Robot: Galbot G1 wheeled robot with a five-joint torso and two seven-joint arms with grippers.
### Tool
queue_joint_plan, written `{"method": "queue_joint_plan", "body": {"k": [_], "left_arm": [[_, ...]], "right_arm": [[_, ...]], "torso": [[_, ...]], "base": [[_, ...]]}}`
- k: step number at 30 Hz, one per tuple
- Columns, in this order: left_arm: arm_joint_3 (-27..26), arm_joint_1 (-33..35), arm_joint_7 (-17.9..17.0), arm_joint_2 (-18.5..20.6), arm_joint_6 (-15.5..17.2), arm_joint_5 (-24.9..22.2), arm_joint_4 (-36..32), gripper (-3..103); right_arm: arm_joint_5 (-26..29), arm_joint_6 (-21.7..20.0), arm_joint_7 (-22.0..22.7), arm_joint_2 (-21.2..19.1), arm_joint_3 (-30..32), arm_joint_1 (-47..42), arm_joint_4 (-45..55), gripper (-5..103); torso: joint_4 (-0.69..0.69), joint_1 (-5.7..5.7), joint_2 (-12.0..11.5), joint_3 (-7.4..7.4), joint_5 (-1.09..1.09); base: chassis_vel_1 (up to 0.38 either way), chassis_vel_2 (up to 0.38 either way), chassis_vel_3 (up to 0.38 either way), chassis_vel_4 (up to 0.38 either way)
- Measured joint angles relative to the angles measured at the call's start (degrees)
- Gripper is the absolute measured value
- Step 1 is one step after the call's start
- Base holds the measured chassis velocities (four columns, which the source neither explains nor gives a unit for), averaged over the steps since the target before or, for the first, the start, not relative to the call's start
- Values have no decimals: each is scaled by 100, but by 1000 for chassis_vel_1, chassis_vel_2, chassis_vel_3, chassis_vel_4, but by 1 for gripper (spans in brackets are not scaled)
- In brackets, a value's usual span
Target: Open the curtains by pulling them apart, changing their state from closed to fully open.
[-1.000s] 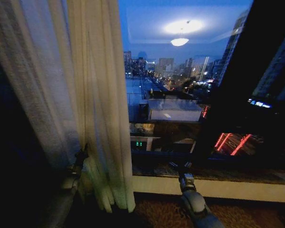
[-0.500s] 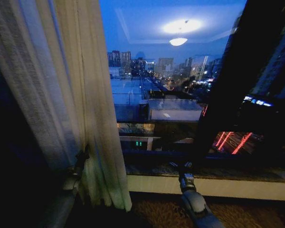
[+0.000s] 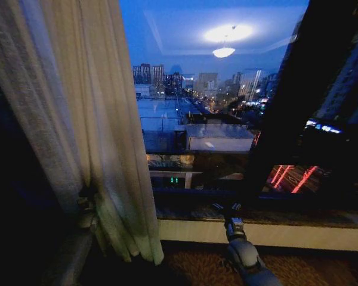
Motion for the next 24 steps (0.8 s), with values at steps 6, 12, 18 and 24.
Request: {"method": "queue_joint_plan", "body": {"k": [6, 12, 18, 24], "left_arm": [[-87, 4, 14, 66, -100, 6, 155, 0], [-104, 104, 17, -25, -105, 120, 6, 0], [-166, 93, -120, -69, -75, 224, -32, 0], [-329, -54, -311, 106, -23, 238, 193, 0]], "right_arm": [[0, 0, 0, 0, 0, 0, 0, 100], [0, 0, 0, 0, 0, 0, 0, 100], [0, 0, 0, 0, 0, 0, 0, 100], [0, 0, 0, 0, 0, 0, 0, 100]], "torso": [[2, 0, 0, 0, -1], [1, 0, 0, 0, -2], [0, 0, 0, 0, -2], [1, 0, 0, 0, -1]], "base": [[0, 0, 0, 0], [0, 0, 0, 0], [0, 0, 0, 0], [0, 0, 0, 0]]}}
